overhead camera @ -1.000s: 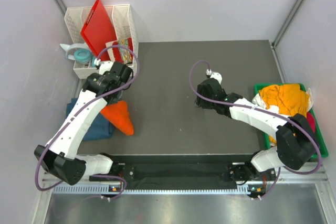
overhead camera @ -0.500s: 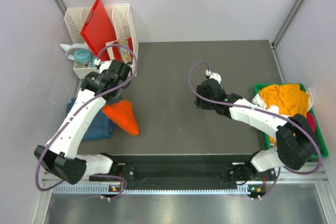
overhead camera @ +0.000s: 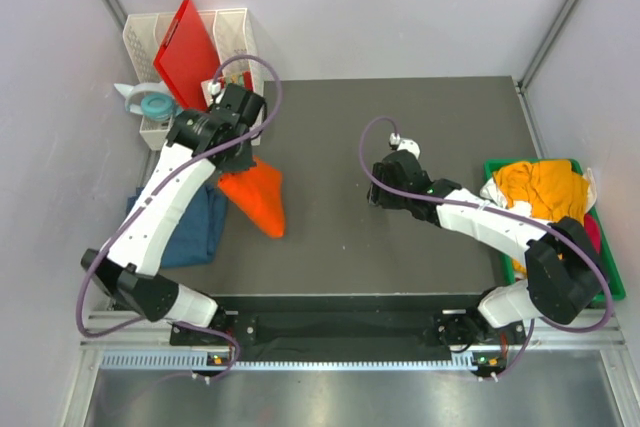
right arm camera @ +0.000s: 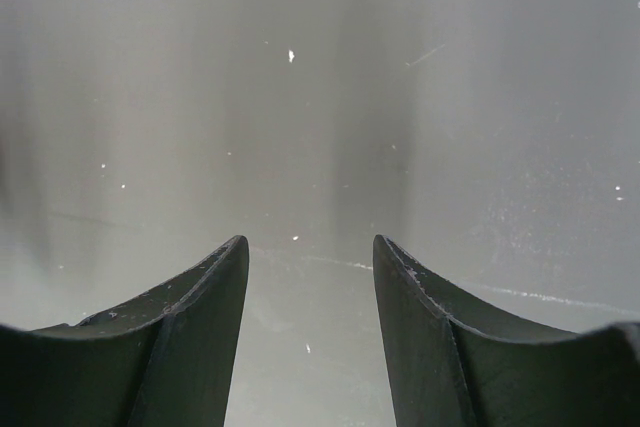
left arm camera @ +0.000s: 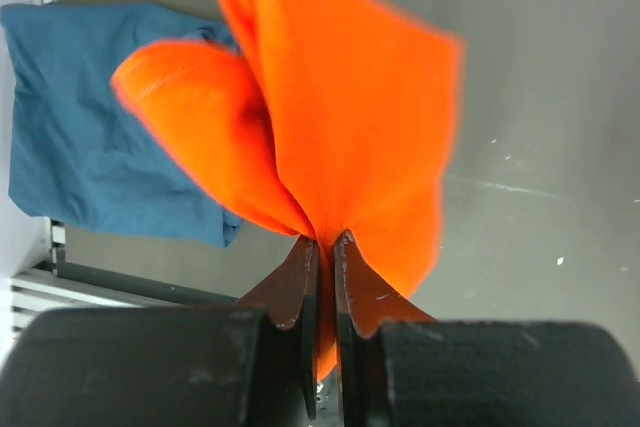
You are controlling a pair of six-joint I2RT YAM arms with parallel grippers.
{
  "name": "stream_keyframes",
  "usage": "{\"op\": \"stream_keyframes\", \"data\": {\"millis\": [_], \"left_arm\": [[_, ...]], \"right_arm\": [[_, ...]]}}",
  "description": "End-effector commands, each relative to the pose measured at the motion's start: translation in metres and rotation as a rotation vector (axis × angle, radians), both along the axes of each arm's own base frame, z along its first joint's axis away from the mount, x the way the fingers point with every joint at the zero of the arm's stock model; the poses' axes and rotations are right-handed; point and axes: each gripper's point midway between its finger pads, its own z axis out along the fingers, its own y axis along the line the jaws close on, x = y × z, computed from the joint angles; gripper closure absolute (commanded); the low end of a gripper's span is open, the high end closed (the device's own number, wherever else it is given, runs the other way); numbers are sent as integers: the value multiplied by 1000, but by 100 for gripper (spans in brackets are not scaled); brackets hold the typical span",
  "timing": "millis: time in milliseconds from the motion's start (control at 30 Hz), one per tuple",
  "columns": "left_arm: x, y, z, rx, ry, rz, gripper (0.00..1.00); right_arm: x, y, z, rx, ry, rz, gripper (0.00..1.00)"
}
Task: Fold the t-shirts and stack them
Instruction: Put the neatly folded tshirt into the corner of the board with the left arm
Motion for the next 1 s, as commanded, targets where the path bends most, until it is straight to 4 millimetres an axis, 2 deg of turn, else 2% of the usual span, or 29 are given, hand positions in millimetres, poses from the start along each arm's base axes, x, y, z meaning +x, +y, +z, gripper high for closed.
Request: {"op": "stream_keyframes", "data": {"millis": [0, 133, 267, 367, 533, 600, 800, 967], "left_arm": [[17, -10, -18, 39, 47, -54, 100], [10, -2, -47, 73, 143, -23, 100], [-11, 31, -68, 83, 220, 91, 100], [-25, 60, -72, 142, 235, 192, 100], [-36, 92, -67, 196, 207, 317, 100], [-37, 105, -58, 219, 182, 370, 100], [-31, 130, -35, 229, 108, 511, 100], [-14, 138, -45, 208, 120, 561, 100]], "right_arm": [[4, 16, 10, 52, -39, 26, 47], [3, 13, 11, 46, -46, 26, 47], [-2, 11, 6, 51, -43, 27, 47], [-3, 12, 3, 55, -36, 31, 47], [-5, 14, -2, 63, -26, 44, 47], [-5, 17, 0, 68, -25, 55, 47], [-7, 16, 2, 66, -30, 66, 47], [-9, 17, 5, 83, -35, 71, 47]]}}
